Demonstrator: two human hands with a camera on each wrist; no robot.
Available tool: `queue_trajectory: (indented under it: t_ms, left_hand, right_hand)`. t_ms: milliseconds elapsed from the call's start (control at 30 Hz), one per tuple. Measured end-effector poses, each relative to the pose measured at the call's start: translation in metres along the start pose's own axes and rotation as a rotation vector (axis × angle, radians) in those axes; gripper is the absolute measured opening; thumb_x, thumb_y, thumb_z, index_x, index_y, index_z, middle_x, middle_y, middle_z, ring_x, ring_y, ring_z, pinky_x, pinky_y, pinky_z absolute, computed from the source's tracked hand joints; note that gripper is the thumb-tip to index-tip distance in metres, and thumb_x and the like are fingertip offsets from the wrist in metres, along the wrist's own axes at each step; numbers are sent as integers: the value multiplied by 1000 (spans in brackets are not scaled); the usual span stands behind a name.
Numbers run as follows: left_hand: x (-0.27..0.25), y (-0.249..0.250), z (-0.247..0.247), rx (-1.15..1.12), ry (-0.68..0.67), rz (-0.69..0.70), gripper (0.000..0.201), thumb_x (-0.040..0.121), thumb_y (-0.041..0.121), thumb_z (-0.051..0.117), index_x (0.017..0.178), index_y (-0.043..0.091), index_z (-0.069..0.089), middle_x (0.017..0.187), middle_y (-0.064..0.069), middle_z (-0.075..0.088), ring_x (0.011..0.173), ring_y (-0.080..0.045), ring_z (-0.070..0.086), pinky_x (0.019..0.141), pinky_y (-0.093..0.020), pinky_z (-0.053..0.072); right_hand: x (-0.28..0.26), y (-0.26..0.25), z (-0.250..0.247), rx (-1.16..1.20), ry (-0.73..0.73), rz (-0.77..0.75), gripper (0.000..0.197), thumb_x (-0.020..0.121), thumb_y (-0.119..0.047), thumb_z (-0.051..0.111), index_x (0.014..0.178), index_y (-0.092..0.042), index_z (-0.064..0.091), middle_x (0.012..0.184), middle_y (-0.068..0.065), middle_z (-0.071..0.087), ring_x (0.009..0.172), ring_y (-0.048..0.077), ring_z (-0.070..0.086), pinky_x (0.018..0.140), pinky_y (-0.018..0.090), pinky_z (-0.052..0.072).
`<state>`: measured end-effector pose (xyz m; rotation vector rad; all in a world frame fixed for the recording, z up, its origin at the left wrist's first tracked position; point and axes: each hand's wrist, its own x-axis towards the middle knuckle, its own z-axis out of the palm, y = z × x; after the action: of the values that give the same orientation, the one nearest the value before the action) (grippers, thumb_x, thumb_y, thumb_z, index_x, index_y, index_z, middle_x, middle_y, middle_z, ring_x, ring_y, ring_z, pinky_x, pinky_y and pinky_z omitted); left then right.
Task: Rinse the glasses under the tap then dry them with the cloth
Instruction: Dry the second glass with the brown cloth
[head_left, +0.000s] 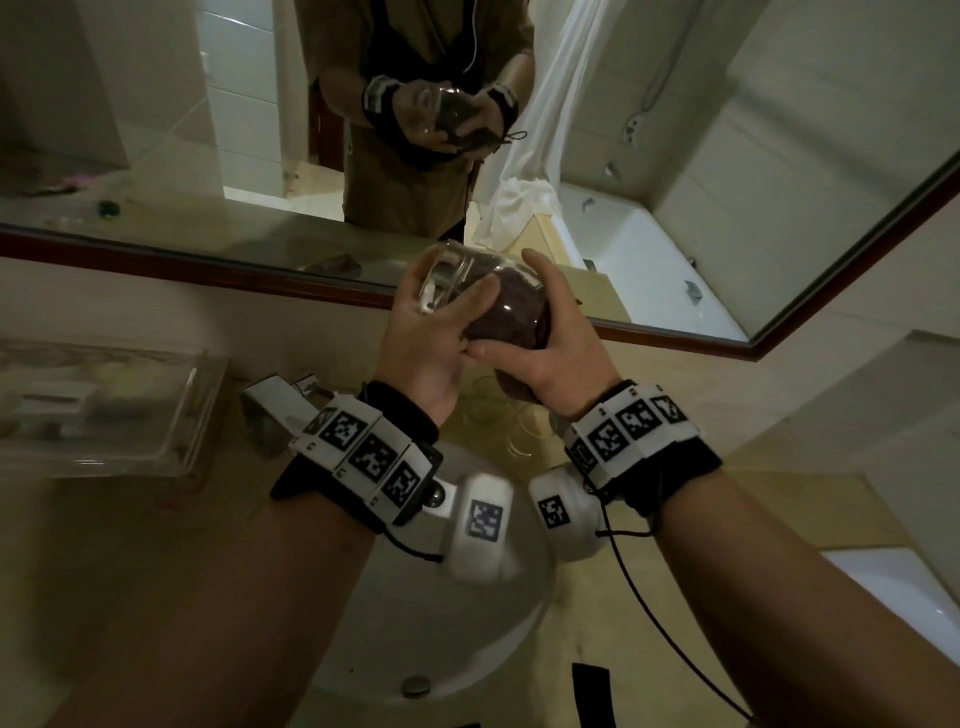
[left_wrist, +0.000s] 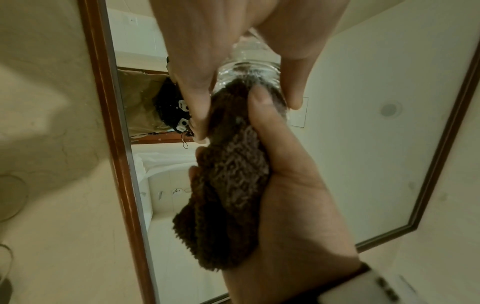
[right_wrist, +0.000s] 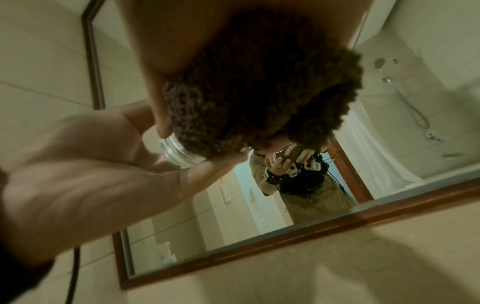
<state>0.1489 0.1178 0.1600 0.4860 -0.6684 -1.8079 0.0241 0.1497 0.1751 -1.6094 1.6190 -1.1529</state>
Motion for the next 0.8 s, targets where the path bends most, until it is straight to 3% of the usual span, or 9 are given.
queue_trajectory:
  t_ms: [100, 200, 333, 433, 533, 667, 800]
  left_hand:
    - [-3, 2, 0, 23, -32, -62, 68, 81, 7, 71, 140, 17, 39, 128, -19, 56, 114, -38, 61, 87, -51, 56]
    - [-3, 6, 2, 73, -27, -105, 62, 86, 17, 66, 142, 17, 38, 121, -15, 61, 109, -35, 65, 80, -49, 58]
    - [-3, 10, 9, 138, -24, -72, 48, 91, 12, 63, 135, 15, 44, 123, -15, 61, 107, -33, 65, 77, -47, 59]
    - [-5, 12, 17, 235, -39, -45, 37, 94, 16, 58, 129, 21, 46, 106, 2, 63, 93, -16, 68, 71, -35, 59]
    - [-7, 15, 23, 265, -64, -27, 37, 94, 17, 59, 128, 27, 48, 109, 1, 65, 98, -19, 70, 72, -36, 58]
    - [-8, 15, 36, 287, -94, -40, 35, 92, 19, 61, 121, 36, 51, 121, -4, 65, 107, -25, 67, 80, -42, 57]
    - [-9, 9, 54, 327, -116, -33, 37, 92, 16, 60, 124, 34, 50, 124, -6, 62, 111, -28, 65, 83, -44, 56]
  right_hand:
    - [-4, 0, -5, 23, 41, -36, 74, 59, -24, 86, 114, -50, 43, 107, -9, 58, 93, 18, 64, 79, 45, 57]
    - [-10, -2, -8, 67, 29, -44, 76, 64, -8, 84, 120, -40, 42, 103, -10, 57, 89, 11, 64, 73, 35, 57]
    - [-9, -9, -13, 47, -7, -22, 88, 62, -17, 86, 129, -40, 35, 115, -11, 55, 103, 16, 63, 92, 43, 53]
    - [-8, -17, -20, 59, -44, 5, 101, 52, -32, 87, 135, -43, 29, 125, 0, 55, 109, 17, 61, 98, 42, 49]
    - [-10, -21, -29, 73, -16, -13, 94, 60, -18, 88, 130, -40, 31, 121, 1, 58, 104, 13, 62, 97, 33, 49]
    - [-15, -23, -42, 122, 20, -21, 89, 64, -9, 85, 131, -33, 32, 111, -4, 60, 93, 1, 63, 84, 16, 50]
    - [-21, -19, -55, 204, 50, 3, 92, 64, -10, 86, 136, -29, 34, 119, 4, 60, 102, 15, 63, 91, 35, 53]
